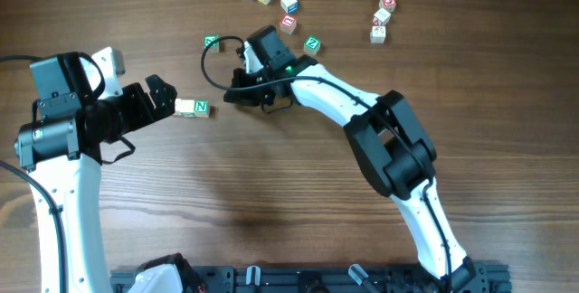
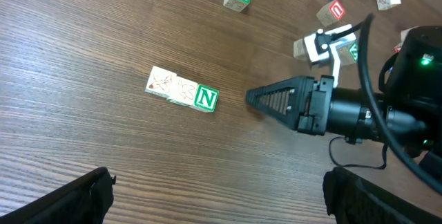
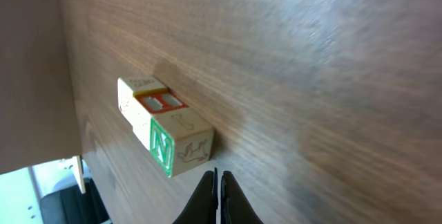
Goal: Form a horizontal line
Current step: 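Open the right gripper and lift it back toward the cluster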
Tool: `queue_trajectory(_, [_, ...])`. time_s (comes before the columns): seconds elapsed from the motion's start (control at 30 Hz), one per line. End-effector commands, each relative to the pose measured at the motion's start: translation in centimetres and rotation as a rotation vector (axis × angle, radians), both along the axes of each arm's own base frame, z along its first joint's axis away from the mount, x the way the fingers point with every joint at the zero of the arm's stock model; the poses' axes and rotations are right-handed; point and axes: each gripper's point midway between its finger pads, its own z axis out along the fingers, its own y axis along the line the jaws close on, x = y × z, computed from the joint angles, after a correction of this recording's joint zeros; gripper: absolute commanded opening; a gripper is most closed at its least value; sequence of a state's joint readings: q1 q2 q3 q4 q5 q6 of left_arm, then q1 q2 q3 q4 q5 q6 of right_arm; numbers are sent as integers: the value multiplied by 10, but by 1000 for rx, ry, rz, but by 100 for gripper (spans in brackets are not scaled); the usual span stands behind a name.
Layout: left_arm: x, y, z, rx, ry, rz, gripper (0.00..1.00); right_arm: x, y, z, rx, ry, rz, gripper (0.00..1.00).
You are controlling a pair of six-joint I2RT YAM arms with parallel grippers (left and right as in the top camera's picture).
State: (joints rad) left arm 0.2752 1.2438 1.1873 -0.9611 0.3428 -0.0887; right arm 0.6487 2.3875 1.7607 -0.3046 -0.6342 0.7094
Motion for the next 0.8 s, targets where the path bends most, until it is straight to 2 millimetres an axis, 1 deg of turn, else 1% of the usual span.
queue_trajectory(0.0, [0, -1, -2, -9, 3, -9, 100, 15, -6, 25, 21, -69, -10, 4])
queue_trajectory(0.07, [0, -1, -2, -9, 3, -9, 100, 18, -8, 25, 23, -73, -16, 5])
queue_trajectory(0.13, [0, -1, -2, -9, 3, -9, 100, 23, -6, 29, 39, -106, -14, 5])
queue_trajectory(0.2, [0, -1, -2, -9, 3, -9, 100, 27, -1, 37, 68, -168, 17, 5])
queue_trajectory(0.3, [0, -1, -2, -9, 3, -9, 100, 37, 7, 51, 118, -228, 10, 5])
queue_trajectory(0.4, [0, -1, -2, -9, 3, -9, 100, 44, 11, 63, 144, -232, -13, 5])
queue_trajectory(0.5, [0, -1, -2, -9, 3, -9, 100, 42, 8, 59, 121, -237, 3, 5])
queue_trajectory(0.57, [0, -1, -2, -9, 3, -9, 100, 46, -3, 55, 92, -231, -3, 5])
queue_trajectory(0.63, [0, 1, -3, 1, 6, -2, 100, 52, -19, 59, 71, -218, -22, 5])
queue_trajectory(0.7, [-1, 10, -6, 47, 20, 27, 100, 64, -47, 59, 25, -201, -71, 5])
queue_trajectory(0.77, [-1, 11, -6, 53, 21, 31, 100, 73, -74, 54, -36, -165, -126, 4])
